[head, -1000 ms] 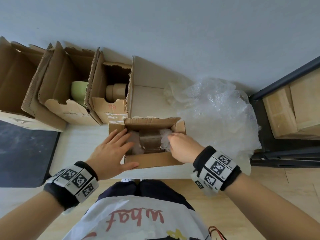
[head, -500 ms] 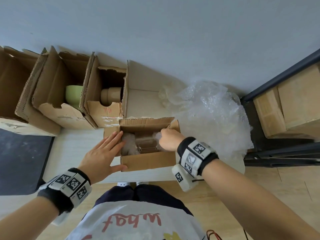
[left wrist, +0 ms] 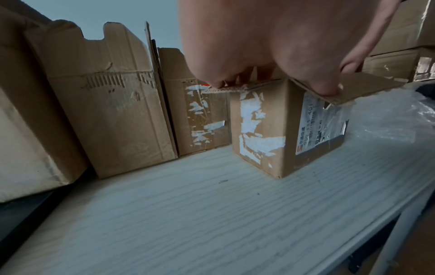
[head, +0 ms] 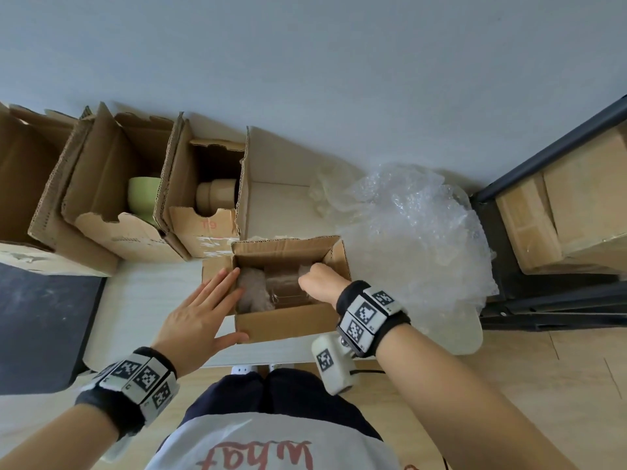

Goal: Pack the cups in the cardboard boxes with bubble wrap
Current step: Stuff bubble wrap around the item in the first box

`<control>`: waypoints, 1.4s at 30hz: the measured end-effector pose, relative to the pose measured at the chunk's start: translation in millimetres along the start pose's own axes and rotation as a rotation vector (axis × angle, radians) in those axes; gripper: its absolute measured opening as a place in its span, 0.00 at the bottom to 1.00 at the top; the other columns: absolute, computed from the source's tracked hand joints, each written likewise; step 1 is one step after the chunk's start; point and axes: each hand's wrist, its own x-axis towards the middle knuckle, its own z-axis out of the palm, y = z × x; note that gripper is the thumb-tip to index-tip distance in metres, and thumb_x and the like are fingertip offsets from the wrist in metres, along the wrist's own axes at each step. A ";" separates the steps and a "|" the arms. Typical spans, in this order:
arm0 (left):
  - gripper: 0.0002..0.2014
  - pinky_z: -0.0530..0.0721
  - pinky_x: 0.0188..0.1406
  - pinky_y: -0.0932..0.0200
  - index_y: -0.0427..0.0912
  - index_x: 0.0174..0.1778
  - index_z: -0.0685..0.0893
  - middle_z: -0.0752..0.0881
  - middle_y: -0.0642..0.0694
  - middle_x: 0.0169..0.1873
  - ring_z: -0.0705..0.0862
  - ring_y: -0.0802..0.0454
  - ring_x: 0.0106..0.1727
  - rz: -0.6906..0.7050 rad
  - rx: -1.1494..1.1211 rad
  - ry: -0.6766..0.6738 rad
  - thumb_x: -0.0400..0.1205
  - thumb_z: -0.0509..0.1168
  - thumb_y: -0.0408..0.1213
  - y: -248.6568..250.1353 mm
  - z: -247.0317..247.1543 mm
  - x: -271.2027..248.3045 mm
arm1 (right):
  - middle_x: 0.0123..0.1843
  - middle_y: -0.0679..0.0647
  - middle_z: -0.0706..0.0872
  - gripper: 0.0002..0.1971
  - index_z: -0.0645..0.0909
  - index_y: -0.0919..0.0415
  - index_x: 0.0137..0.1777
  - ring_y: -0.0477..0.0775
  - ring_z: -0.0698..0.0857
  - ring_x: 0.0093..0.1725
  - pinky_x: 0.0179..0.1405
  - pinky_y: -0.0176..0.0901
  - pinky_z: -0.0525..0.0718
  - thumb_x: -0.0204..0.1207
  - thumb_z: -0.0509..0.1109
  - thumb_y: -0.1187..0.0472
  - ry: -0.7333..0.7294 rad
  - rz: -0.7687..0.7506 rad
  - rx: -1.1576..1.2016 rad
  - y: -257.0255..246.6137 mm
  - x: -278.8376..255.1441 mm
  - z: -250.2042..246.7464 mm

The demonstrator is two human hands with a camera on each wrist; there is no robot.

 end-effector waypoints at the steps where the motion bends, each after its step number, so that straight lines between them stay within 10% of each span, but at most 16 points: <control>1: 0.41 0.60 0.74 0.54 0.38 0.68 0.81 0.70 0.39 0.76 0.67 0.45 0.76 0.001 -0.008 0.003 0.75 0.45 0.67 0.2 0.3 -0.4 | 0.38 0.58 0.73 0.10 0.74 0.68 0.42 0.57 0.74 0.43 0.46 0.44 0.69 0.81 0.55 0.66 0.008 0.002 0.043 -0.4 -1.3 -2.6; 3: 0.42 0.62 0.74 0.52 0.37 0.68 0.80 0.68 0.40 0.76 0.67 0.45 0.76 0.006 -0.015 0.012 0.75 0.46 0.68 -0.2 2.2 -1.2 | 0.37 0.59 0.77 0.11 0.74 0.67 0.37 0.58 0.77 0.40 0.45 0.45 0.73 0.80 0.58 0.64 0.057 -0.078 0.056 2.5 -9.0 -8.1; 6: 0.44 0.65 0.73 0.47 0.38 0.71 0.78 0.62 0.43 0.78 0.61 0.46 0.78 0.003 -0.057 0.026 0.73 0.45 0.69 -2.5 5.5 1.9 | 0.55 0.59 0.87 0.13 0.81 0.66 0.60 0.54 0.86 0.54 0.58 0.45 0.82 0.82 0.61 0.62 0.287 -0.377 0.102 13.9 -31.9 -22.9; 9: 0.46 0.61 0.75 0.47 0.39 0.73 0.75 0.59 0.45 0.80 0.56 0.48 0.80 0.000 -0.087 0.043 0.74 0.40 0.72 -4.2 6.3 9.5 | 0.51 0.50 0.89 0.12 0.81 0.60 0.63 0.44 0.88 0.46 0.48 0.38 0.87 0.82 0.63 0.61 0.519 -0.565 0.131 27.0 -51.2 -58.0; 19: 0.44 0.52 0.78 0.52 0.32 0.78 0.63 0.61 0.36 0.78 0.64 0.38 0.77 -0.066 -0.045 -0.032 0.77 0.44 0.66 7.0 -0.1 12.0 | 0.62 0.58 0.84 0.13 0.80 0.63 0.63 0.60 0.82 0.59 0.54 0.49 0.81 0.85 0.58 0.65 0.794 -0.381 -0.304 48.8 43.5 -152.6; 30: 0.52 0.44 0.78 0.54 0.39 0.80 0.37 0.38 0.45 0.81 0.38 0.50 0.81 -0.152 -0.095 -0.017 0.69 0.36 0.75 1.8 13.1 13.1 | 0.66 0.63 0.77 0.19 0.72 0.63 0.69 0.64 0.73 0.68 0.59 0.56 0.75 0.79 0.67 0.66 0.636 -0.187 -0.731 50.8 92.4 -161.5; 42: 0.56 0.51 0.77 0.55 0.42 0.80 0.36 0.39 0.51 0.81 0.42 0.55 0.80 -0.132 -0.180 -0.016 0.66 0.40 0.79 -6.4 7.6 16.3 | 0.62 0.62 0.80 0.06 0.85 0.67 0.48 0.62 0.76 0.62 0.57 0.51 0.74 0.79 0.67 0.66 0.987 -0.369 -0.376 69.0 53.2 -186.8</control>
